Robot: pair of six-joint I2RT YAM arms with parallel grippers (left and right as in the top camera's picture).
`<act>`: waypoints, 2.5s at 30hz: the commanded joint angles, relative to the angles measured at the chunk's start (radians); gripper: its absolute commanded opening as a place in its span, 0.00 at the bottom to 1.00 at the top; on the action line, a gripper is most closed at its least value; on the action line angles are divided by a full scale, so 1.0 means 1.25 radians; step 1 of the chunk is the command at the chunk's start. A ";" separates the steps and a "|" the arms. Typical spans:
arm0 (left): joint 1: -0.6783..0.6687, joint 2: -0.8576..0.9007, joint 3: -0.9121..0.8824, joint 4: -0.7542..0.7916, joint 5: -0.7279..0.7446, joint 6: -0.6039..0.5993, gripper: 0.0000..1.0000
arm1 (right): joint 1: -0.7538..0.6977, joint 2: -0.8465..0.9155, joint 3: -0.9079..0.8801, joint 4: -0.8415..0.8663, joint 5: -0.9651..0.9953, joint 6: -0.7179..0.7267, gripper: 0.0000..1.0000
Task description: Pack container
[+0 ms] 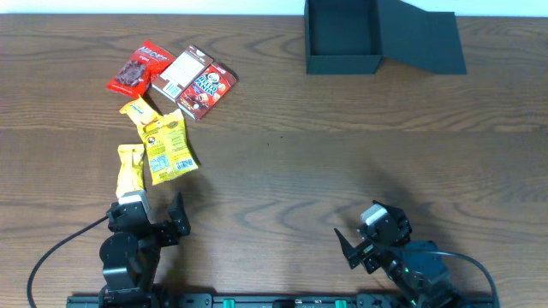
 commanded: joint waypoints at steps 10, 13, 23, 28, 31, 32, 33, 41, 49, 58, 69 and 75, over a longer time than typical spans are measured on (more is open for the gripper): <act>0.005 -0.005 -0.013 -0.001 -0.005 0.000 0.95 | -0.005 -0.009 -0.010 -0.001 -0.003 -0.008 0.99; 0.005 -0.005 -0.013 -0.001 -0.005 0.000 0.95 | -0.005 -0.009 -0.010 -0.001 -0.003 -0.008 0.99; 0.005 -0.005 -0.013 -0.001 -0.005 0.000 0.95 | -0.005 -0.009 -0.010 0.003 -0.004 -0.008 0.99; 0.005 -0.005 -0.013 -0.001 -0.005 0.000 0.95 | -0.005 -0.009 -0.010 0.039 -0.028 0.102 0.99; 0.005 -0.005 -0.013 -0.001 -0.005 0.000 0.95 | -0.005 -0.009 -0.010 0.127 -0.027 0.345 0.99; 0.005 -0.005 -0.013 -0.001 -0.005 0.000 0.95 | -0.005 -0.009 -0.010 0.151 -0.027 0.432 0.99; 0.005 -0.005 -0.013 -0.001 -0.005 0.000 0.95 | -0.005 -0.009 -0.010 0.170 -0.028 0.553 0.99; 0.005 -0.005 -0.013 -0.001 -0.005 0.000 0.95 | -0.005 -0.009 -0.010 0.150 -0.024 0.857 0.99; 0.005 -0.005 -0.013 -0.001 -0.005 0.000 0.95 | -0.006 0.043 -0.008 0.256 -0.043 0.731 0.99; 0.005 -0.005 -0.013 -0.001 -0.005 0.000 0.95 | -0.030 0.500 0.180 0.383 -0.012 0.565 0.99; 0.005 -0.005 -0.013 -0.001 -0.005 0.000 0.95 | -0.102 1.148 0.720 0.282 -0.017 0.317 0.99; 0.005 -0.005 -0.013 -0.001 -0.005 0.000 0.95 | -0.175 1.381 1.003 0.234 -0.017 0.215 0.99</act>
